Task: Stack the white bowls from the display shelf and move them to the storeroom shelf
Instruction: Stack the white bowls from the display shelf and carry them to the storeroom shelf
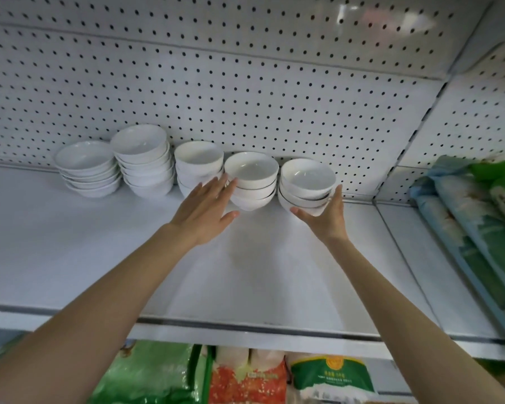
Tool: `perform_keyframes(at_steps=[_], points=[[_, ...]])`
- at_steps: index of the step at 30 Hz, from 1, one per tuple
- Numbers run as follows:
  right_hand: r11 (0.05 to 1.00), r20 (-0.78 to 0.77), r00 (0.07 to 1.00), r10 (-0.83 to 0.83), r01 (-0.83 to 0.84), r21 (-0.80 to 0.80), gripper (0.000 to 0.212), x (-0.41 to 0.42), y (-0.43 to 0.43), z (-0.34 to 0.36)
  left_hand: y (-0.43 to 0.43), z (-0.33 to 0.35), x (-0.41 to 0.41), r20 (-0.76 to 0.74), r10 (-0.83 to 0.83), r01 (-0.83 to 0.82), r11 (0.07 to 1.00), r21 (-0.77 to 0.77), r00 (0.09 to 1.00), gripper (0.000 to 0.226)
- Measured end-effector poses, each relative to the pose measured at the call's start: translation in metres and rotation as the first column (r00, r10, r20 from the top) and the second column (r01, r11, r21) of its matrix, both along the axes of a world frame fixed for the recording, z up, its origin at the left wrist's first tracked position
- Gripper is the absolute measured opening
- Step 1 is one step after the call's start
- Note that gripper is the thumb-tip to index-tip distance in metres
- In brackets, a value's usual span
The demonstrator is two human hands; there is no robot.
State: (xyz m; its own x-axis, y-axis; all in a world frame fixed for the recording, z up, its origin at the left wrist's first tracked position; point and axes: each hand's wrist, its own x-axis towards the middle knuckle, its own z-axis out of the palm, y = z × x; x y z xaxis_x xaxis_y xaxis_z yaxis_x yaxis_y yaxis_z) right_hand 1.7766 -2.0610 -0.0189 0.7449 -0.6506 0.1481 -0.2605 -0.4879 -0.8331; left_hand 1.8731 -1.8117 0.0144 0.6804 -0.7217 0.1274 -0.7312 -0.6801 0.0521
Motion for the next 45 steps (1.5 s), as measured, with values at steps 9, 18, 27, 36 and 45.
perform_keyframes(at_steps=[9, 18, 27, 36, 45], points=[[0.595, -0.329, 0.886, 0.327, -0.464, -0.656, 0.102, -0.03, 0.088, 0.092, 0.088, 0.047, -0.036, 0.193, -0.028, 0.019, 0.999, 0.05, 0.981, 0.069], [-0.01, -0.686, 0.444, 0.577, -0.835, -0.55, 0.087, -0.017, 0.399, 0.118, 0.408, 0.062, -0.154, 0.36, 0.29, -0.296, 0.954, -0.04, 0.887, 0.064], [-0.596, -0.679, -0.084, 0.729, -0.566, -0.57, 0.088, -0.175, 0.824, 0.113, 0.745, 0.066, -0.491, 0.331, 0.858, -0.918, 0.349, 0.187, 0.393, 0.064], [-0.761, -0.654, -0.544, 0.526, 0.041, -0.647, 0.093, -0.48, 1.096, 0.155, 0.828, 0.073, -0.825, 0.439, 0.867, -0.937, -0.322, 0.136, -0.234, 0.06], [-0.792, -0.687, -0.685, 0.243, 0.269, -0.549, 0.089, -0.704, 1.264, 0.165, 0.913, 0.096, -1.048, 0.49, 0.715, -0.729, -0.652, 0.209, -0.499, 0.063]])
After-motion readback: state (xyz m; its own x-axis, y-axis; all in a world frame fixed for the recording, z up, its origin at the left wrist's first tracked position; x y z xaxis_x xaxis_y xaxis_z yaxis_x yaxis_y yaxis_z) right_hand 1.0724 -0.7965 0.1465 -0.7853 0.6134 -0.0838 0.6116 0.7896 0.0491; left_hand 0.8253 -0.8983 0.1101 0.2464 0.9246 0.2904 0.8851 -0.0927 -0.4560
